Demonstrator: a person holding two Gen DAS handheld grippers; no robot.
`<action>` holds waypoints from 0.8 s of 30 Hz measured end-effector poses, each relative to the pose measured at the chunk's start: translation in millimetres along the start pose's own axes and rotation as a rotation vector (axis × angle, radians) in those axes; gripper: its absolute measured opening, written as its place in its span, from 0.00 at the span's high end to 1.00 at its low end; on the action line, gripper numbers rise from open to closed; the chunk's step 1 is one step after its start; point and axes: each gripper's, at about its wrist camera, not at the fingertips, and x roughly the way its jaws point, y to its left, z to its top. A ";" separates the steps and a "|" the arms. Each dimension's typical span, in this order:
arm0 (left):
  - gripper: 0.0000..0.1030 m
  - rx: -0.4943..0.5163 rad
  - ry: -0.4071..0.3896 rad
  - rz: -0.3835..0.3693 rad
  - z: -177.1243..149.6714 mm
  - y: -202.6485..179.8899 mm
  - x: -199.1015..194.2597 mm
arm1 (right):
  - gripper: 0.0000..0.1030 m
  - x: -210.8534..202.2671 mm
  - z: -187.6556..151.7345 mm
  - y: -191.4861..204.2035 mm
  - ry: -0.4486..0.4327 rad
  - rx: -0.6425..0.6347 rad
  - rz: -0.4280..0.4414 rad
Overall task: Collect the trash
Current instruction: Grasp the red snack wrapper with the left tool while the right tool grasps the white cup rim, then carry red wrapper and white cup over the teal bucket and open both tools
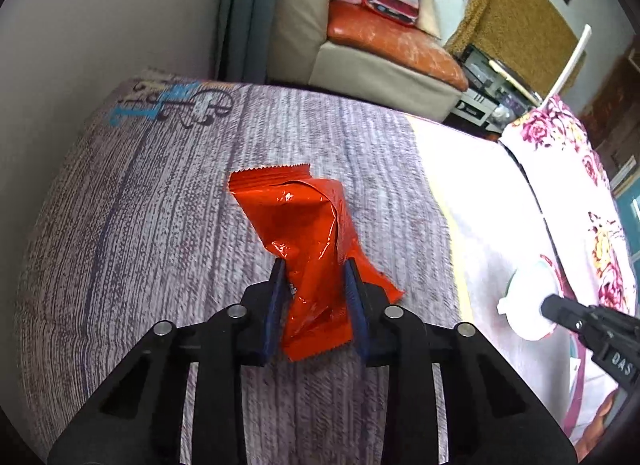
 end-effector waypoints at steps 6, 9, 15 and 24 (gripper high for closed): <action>0.72 0.048 0.007 -0.029 -16.1 -23.6 -15.0 | 0.96 -7.7 -11.0 -15.7 -0.021 0.045 0.017; 0.72 0.084 0.014 -0.052 -25.9 -41.7 -24.1 | 0.96 -19.5 -20.3 -26.2 -0.035 0.070 0.016; 0.72 0.153 0.035 -0.100 -50.0 -83.7 -39.2 | 0.96 -47.4 -42.2 -49.5 -0.070 0.119 0.006; 0.72 0.290 0.048 -0.160 -82.6 -166.9 -63.0 | 0.96 -94.6 -80.7 -96.4 -0.140 0.206 -0.019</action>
